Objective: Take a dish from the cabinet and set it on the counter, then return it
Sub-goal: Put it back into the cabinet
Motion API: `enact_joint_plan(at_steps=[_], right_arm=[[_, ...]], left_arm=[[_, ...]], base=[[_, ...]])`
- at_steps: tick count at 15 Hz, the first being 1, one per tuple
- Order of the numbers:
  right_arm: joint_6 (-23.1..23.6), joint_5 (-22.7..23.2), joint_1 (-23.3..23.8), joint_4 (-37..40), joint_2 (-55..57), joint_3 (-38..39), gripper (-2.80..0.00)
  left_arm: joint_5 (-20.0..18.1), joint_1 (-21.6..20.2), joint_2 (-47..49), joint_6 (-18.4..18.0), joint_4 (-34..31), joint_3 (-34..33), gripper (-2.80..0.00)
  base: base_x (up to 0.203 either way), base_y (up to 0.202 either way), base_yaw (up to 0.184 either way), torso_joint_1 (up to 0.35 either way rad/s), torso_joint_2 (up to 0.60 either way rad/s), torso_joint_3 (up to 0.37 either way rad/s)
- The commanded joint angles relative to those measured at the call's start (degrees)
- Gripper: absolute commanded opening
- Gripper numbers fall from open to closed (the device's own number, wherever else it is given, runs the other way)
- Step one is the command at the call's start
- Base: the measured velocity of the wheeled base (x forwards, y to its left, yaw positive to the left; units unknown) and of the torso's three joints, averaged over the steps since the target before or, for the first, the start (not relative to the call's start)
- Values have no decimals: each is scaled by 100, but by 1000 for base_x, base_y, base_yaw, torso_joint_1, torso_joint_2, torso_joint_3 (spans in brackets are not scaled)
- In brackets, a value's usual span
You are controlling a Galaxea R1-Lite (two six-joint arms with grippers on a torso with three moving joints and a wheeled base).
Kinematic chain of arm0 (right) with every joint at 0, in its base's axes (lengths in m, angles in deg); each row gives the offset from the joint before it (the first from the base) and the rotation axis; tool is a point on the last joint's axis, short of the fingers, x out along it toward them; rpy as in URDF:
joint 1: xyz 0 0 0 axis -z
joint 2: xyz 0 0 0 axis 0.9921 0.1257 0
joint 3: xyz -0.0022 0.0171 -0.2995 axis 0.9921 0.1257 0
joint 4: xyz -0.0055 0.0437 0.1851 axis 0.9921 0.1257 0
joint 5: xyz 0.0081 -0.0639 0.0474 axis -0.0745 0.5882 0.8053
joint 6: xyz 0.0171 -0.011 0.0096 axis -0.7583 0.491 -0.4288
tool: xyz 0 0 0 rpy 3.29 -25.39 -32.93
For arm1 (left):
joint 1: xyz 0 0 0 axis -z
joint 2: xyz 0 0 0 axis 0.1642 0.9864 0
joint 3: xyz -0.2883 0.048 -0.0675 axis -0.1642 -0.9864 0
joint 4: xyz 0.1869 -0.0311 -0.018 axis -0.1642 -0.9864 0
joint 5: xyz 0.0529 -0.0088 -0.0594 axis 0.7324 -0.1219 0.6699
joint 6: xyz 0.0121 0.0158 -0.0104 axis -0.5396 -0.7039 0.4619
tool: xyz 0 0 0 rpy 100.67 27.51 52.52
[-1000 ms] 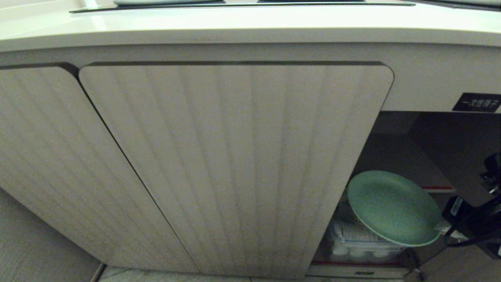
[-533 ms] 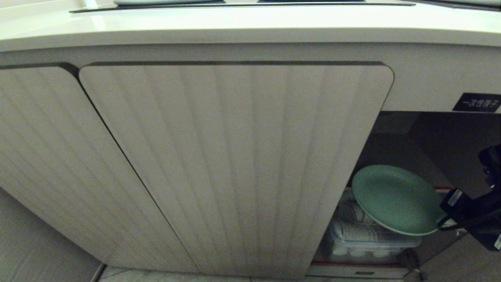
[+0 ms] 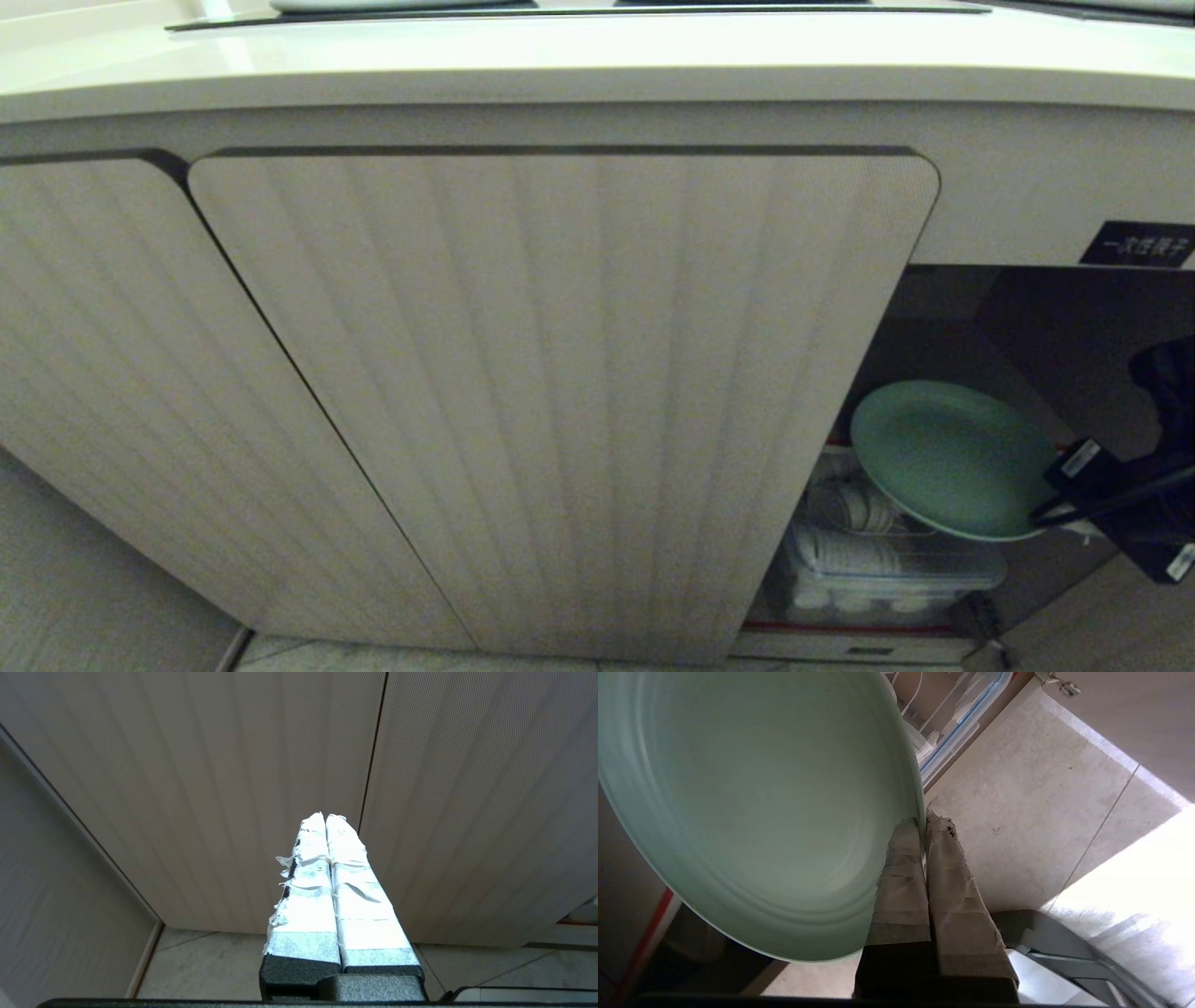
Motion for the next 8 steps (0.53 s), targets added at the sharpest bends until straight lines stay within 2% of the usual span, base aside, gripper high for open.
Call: enact_joint_plan(at_steps=[1, 8], right_arm=[[-97, -29, -12, -25, 16, -7, -280], [-552, -302, -121, -161, 63, -103, -280]], left_arm=[[3, 0, -2, 2, 0, 0, -280], [-3, 0, -2, 2, 0, 0, -280]], base=[[0, 0, 0, 0, 0, 0], [0, 0, 0, 0, 0, 0]])
